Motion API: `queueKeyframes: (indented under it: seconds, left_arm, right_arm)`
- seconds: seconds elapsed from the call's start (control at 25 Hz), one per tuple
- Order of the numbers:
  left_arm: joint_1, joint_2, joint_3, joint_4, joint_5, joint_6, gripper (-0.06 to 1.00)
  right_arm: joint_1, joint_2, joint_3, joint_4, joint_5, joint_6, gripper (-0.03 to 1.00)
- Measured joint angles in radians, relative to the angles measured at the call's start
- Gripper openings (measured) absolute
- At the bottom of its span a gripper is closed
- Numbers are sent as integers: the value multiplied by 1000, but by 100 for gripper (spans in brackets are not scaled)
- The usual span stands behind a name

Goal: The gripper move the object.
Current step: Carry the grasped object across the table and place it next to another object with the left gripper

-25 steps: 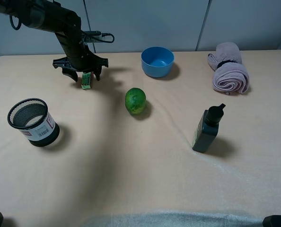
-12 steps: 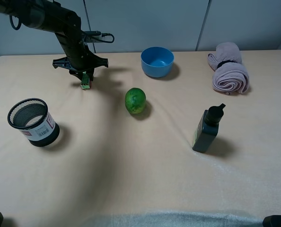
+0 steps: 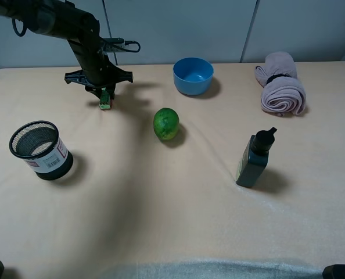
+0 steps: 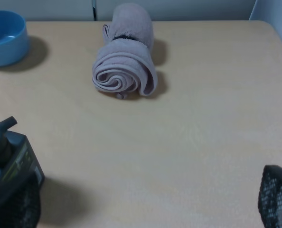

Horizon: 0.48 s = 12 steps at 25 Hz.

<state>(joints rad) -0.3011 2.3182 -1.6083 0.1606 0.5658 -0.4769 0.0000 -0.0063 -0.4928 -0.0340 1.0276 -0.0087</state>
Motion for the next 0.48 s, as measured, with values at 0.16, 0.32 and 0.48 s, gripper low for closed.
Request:
queueKeyframes:
  seconds: [0.16,0.32,0.48]
  left_arm:
    - [0,-3,-15,-10,30,0,30]
    - [0,-5,-60,-18,100,0,30]
    - [0,-9,-95,-22,159,0,30]
  right_arm:
    - [0,0,0,0,0,0,69]
    - [0,0,0,0,0,0,69]
    - [0,0,0,0,0,0,69]
